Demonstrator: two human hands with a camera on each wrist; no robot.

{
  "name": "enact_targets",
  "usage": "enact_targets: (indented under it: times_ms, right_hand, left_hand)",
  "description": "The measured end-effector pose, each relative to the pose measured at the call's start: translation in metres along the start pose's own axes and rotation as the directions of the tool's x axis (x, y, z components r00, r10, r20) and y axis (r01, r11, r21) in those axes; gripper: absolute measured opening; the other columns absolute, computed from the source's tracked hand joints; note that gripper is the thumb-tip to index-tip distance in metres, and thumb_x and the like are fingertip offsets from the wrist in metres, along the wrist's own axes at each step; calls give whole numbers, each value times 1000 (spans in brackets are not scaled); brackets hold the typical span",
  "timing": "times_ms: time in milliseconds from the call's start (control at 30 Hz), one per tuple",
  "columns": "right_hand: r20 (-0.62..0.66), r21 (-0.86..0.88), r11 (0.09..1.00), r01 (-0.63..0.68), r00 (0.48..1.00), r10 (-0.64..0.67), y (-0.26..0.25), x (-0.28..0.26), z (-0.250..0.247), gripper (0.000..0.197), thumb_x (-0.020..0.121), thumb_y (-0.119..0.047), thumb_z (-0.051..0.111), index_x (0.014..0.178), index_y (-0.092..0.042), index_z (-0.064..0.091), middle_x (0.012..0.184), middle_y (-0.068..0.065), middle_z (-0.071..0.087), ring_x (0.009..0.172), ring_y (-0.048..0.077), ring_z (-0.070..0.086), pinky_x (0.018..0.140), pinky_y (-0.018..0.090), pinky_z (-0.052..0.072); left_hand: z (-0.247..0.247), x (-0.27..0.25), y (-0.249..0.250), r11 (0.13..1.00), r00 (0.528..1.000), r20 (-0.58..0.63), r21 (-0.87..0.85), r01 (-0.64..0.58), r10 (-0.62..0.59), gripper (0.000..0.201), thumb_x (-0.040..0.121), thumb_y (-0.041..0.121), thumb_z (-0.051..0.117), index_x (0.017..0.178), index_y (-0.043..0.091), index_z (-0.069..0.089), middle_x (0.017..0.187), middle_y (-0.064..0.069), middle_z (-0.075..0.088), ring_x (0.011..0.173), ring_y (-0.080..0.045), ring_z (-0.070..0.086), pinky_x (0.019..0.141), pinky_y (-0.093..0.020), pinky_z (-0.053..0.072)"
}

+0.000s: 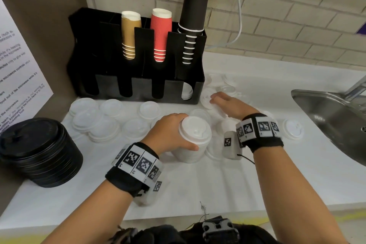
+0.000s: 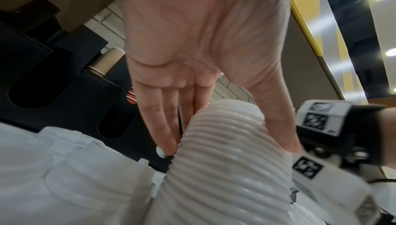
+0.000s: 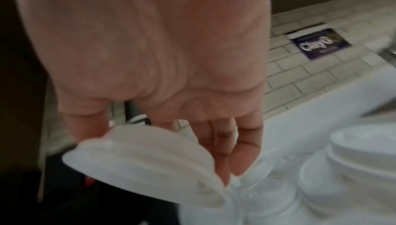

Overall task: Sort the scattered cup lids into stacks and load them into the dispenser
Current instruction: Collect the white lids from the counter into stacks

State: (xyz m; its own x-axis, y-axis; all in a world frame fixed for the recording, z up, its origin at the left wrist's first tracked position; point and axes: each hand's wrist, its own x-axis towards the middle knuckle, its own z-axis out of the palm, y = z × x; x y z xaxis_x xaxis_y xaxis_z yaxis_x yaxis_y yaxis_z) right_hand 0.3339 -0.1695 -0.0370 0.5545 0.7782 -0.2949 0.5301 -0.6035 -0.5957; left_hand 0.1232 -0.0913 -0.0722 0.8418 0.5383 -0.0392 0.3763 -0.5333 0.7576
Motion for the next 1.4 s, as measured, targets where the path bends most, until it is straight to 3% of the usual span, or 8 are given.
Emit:
enact_targets:
  times_ms: [133, 267, 467, 700, 1000, 1167, 1333, 1400]
  right_hand:
    - [-113, 262, 941, 212, 976, -188, -1, -38, 16, 24, 92, -42, 53, 116, -44, 59, 113, -15, 60, 101, -2, 53, 77, 20, 41]
    - [-223, 297, 897, 328, 937, -269, 6, -62, 38, 34, 82, -38, 70, 115, -43, 64, 101, -17, 63, 86, -9, 56, 75, 7, 42]
    - [-263, 233, 898, 374, 913, -312, 15, -71, 64, 42, 77, -31, 77, 115, -41, 64, 112, -24, 58, 104, -4, 52, 90, 24, 45]
    - [-268, 139, 915, 379, 904, -334, 5, -71, 71, 44, 76, -28, 76, 115, -43, 63, 117, -9, 57, 117, 10, 48, 99, 32, 42]
    - [-201, -20, 939, 344, 918, -341, -6, -69, 73, 49, 74, -31, 76, 121, -38, 63, 117, -2, 51, 115, 16, 39, 96, 22, 32]
    - [-231, 1, 936, 353, 910, -343, -3, -71, 74, 49, 71, -33, 80, 117, -35, 63, 118, -3, 52, 116, 18, 44, 98, 29, 40]
    - [-130, 120, 931, 345, 935, -330, 12, -69, 58, 50, 69, -44, 81, 113, -42, 58, 122, -10, 51, 113, 9, 50, 81, 13, 42]
    - [-156, 177, 955, 240, 964, -213, 29, -59, 36, 52, 71, -49, 78, 117, -43, 55, 126, -8, 49, 117, 12, 49, 87, 18, 44]
  left_hand:
    - [2, 0, -1, 1000, 1000, 1, 18, 15, -15, 79, 56, 37, 92, 126, 24, 56, 120, 5, 48, 109, -16, 52, 99, -35, 44]
    - [5, 1, -1, 999, 1000, -15, 45, 22, -21, 94, 56, 42, 90, 137, 22, 47, 122, 3, 50, 113, -19, 53, 97, -37, 46]
    - [10, -3, -3, 998, 999, -42, -57, 27, -30, 130, 56, 38, 92, 155, 24, 7, 131, 1, 52, 119, -19, 52, 96, -30, 43]
    - [11, -4, -3, 995, 998, -54, -97, 19, -25, 135, 57, 34, 92, 155, 24, 0, 125, 1, 53, 115, -18, 54, 95, -28, 44]
    - [14, -2, -7, 995, 998, -64, -96, 22, -28, 129, 58, 32, 91, 155, 23, 5, 123, 4, 51, 113, -16, 53, 87, -24, 40]
    - [7, -2, -4, 1000, 1000, -8, -2, 6, -6, 107, 56, 39, 91, 147, 21, 36, 137, 2, 48, 125, -17, 47, 103, -34, 42]
    - [0, 0, 2, 999, 999, 7, -13, -38, 38, 68, 56, 34, 91, 116, 25, 60, 107, 5, 66, 102, -17, 59, 89, -44, 50]
    - [-1, 2, 1, 999, 1000, 6, -24, -29, 29, 64, 55, 34, 92, 111, 26, 61, 105, 8, 66, 102, -17, 60, 90, -44, 50]
